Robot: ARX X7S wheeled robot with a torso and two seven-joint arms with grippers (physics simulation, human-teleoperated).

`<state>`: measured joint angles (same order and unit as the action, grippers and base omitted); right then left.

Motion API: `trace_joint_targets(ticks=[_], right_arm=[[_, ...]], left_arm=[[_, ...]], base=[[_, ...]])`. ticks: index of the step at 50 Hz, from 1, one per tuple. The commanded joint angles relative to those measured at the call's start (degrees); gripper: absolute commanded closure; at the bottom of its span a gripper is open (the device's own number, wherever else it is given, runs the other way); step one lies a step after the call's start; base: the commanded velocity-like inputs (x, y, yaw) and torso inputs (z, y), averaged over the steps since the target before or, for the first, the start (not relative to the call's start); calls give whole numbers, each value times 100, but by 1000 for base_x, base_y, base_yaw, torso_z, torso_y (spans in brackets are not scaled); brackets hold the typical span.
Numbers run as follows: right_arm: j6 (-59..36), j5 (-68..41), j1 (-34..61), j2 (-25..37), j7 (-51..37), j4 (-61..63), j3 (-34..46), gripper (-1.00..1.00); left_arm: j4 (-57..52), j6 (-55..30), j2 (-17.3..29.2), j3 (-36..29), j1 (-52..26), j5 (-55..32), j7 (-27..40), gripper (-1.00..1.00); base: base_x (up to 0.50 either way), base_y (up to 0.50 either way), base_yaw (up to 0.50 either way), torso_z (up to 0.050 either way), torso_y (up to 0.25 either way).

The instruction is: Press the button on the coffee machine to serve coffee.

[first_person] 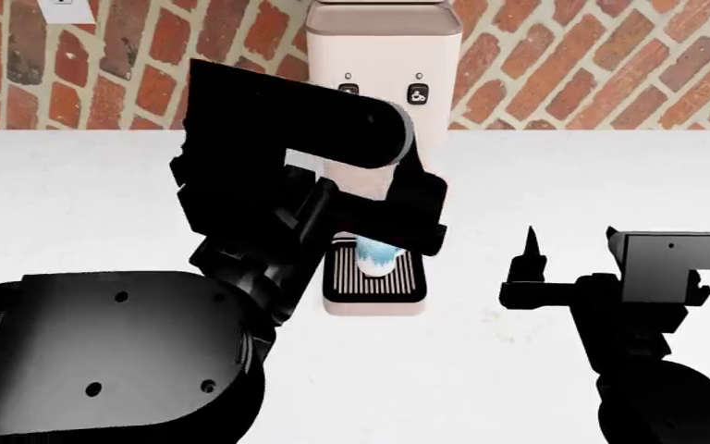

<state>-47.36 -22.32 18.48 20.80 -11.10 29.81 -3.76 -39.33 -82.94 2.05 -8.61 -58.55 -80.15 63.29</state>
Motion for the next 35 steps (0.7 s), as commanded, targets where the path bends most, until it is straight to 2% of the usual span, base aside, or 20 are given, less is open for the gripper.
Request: trace_joint_targets(ticks=[1,3,4,12,16,22,35], right_arm=[[94,-2,-52,-12,3,-63,16,-100],[105,-10,-65,-9,1,-62,-2,-100],[106,-10,-71,-7,-2,-59,-3,-100],[122,-23,-58,0,-3,-87,7,-100],[138,-29,-71,-2,-8,-97,5,-100],[216,-15,-92,-19,14,-182,47,-100],[288,-18,-132,-22,14,-257,69,-100]], left_arm=[[134,490,49,-190,-77,-75,644,-100],[208,657,4,-218,50,48,594,-100],[190,710,24,-283,74,176,538,100],[78,905,71,-867,-58,852,481,100],[170,876,20,-1020,-194,801,584,100],[394,1231,49,-1464,-304,1402,300,100],[636,1599,180,-1657,-277,1662,189,100]], base=[[0,0,0,0,0],[0,0,0,0,0],[0,0,0,0,0],[0,0,0,0,0],[0,0,0,0,0],[0,0,0,0,0],[0,0,0,0,0]])
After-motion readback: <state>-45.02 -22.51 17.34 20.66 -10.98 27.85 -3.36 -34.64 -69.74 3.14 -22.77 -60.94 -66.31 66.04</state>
